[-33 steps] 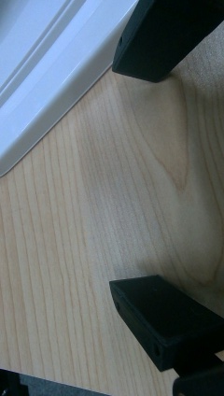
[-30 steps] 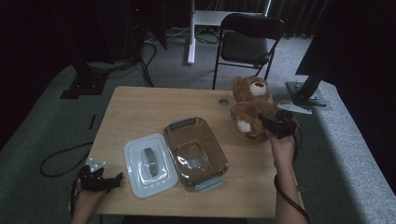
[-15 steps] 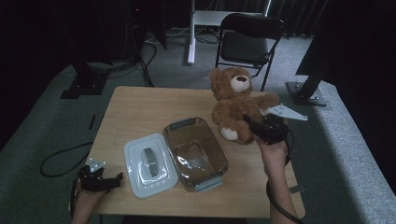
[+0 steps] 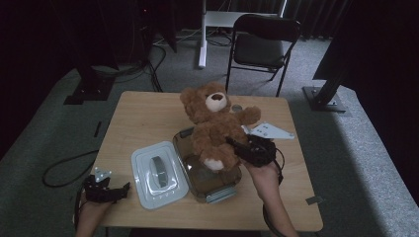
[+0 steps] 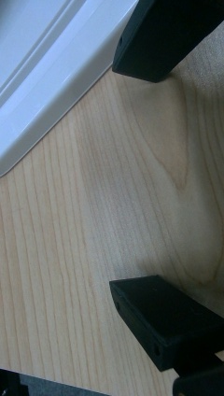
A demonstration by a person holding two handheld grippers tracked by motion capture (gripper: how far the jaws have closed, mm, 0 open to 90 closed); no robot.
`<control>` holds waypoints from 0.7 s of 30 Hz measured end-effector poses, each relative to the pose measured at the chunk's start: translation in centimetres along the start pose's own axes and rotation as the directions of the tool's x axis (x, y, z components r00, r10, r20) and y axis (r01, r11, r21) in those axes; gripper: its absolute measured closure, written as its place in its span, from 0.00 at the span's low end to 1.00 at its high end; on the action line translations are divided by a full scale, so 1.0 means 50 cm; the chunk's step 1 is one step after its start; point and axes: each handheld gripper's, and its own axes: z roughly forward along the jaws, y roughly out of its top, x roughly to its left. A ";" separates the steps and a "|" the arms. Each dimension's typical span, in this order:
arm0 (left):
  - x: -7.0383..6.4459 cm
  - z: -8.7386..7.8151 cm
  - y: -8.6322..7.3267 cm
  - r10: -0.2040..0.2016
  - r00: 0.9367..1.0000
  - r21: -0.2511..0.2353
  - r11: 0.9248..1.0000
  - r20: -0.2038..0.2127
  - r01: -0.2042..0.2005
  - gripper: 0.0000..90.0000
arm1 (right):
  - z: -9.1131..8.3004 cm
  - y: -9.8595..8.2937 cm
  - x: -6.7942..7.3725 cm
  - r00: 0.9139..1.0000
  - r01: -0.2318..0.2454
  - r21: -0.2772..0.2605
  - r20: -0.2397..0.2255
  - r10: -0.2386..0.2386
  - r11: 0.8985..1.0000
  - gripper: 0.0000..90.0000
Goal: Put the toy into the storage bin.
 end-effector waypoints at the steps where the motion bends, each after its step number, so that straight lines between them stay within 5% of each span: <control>1: 0.000 0.000 0.000 0.000 1.000 0.000 1.000 0.000 0.000 0.01 | 0.005 -0.005 0.005 1.000 0.005 0.010 -0.007 -0.005 1.000 0.71; 12: 0.000 0.000 0.000 0.001 1.000 -0.001 1.000 -0.001 -0.001 0.01 | 0.073 -0.093 0.038 0.999 0.029 0.147 -0.020 -0.026 0.989 0.70; 17: 0.000 -0.001 -0.001 0.002 1.000 -0.001 1.000 0.000 -0.002 0.02 | 0.082 -0.112 0.057 0.997 0.067 0.161 0.013 -0.070 0.985 0.69; 21: -0.001 -0.002 -0.002 0.000 1.000 -0.002 1.000 0.001 0.000 0.02 | 0.094 -0.128 0.072 0.991 0.121 0.202 0.025 -0.128 0.972 0.68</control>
